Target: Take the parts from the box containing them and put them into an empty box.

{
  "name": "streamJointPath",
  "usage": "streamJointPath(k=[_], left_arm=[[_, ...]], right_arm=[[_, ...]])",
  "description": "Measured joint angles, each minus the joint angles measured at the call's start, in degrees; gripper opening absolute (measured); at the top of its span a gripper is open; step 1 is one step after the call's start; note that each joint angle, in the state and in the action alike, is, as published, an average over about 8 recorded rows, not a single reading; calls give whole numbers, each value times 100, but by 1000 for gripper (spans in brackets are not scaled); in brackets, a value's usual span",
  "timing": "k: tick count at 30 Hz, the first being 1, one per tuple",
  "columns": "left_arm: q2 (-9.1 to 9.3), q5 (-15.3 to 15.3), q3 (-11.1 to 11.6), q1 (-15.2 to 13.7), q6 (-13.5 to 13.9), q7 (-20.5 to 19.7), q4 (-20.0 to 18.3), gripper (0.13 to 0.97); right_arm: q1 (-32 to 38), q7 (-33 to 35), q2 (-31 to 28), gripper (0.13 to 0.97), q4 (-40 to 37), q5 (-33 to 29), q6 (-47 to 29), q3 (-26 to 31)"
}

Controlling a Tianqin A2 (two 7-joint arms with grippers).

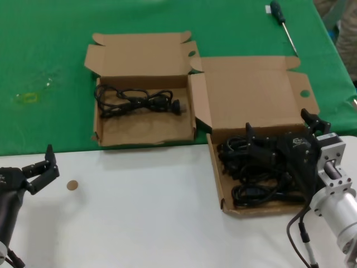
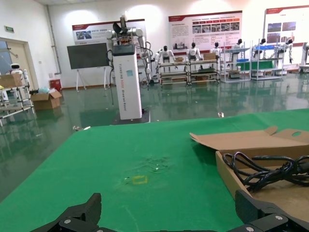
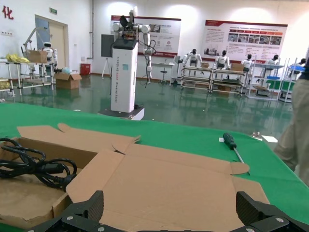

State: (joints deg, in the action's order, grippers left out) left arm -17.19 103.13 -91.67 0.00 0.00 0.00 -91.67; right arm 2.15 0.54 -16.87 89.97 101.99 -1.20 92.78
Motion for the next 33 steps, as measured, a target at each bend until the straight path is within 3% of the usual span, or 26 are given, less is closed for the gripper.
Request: streamJointPath(k=[33], left_arm=[[0,0,0,0,0,0,0,966]], right_arm=[[0,0,0,966,0,0,0,0]])
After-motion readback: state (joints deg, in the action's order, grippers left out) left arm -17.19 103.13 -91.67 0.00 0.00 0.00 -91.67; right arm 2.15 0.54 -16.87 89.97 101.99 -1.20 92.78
